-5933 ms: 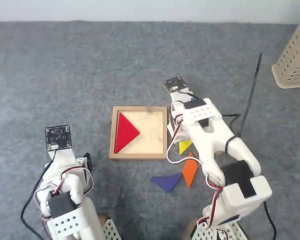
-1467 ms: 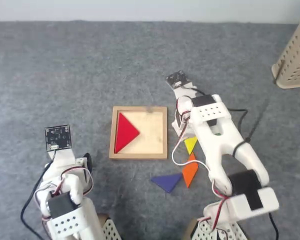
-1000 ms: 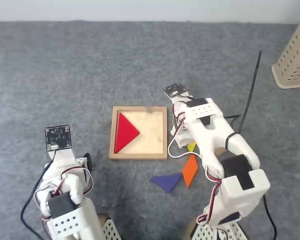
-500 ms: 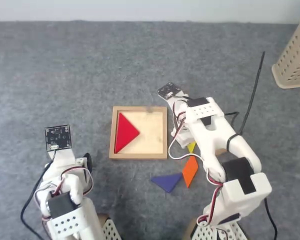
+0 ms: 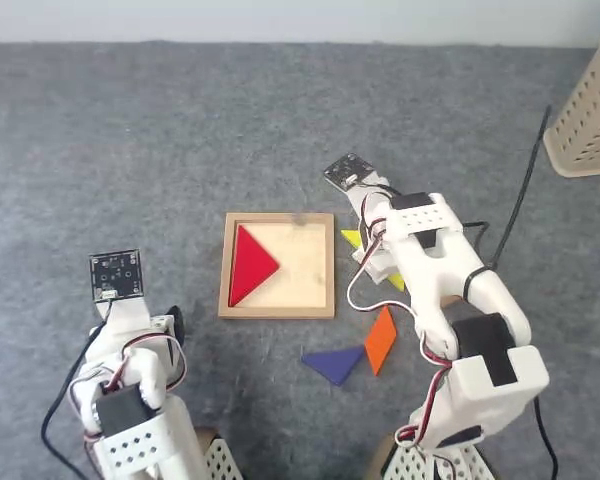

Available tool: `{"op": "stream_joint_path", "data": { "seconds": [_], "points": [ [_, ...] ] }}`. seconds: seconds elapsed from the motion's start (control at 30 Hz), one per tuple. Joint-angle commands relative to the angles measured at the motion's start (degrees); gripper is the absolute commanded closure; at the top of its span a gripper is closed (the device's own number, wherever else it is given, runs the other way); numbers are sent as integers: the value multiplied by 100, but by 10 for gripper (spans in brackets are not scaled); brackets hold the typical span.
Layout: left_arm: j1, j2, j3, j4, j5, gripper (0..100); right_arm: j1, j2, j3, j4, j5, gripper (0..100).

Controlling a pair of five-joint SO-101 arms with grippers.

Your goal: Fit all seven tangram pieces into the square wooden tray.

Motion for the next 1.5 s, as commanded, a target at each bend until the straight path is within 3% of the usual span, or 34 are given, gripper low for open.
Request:
{"op": "stream_joint_path", "data": {
  "seconds": [0.0,0.3,0.53,0.87,1.1,1.47],
  "points": [
    [0,-70,-110,18,53,775,40,-444,-149,-136,176,635],
    [0,-70,-110,18,53,775,40,-444,18,-611,1310,614],
    [0,-70,-110,18,53,775,-189,-435,527,-1209,1380,614],
    [0,-70,-110,18,53,775,-198,-435,791,-1226,1380,616],
    [0,-70,-110,18,53,775,-224,-479,888,-989,1336,806],
    [0,-70,-110,18,53,775,-224,-505,870,-57,-492,824]
  ]
}}
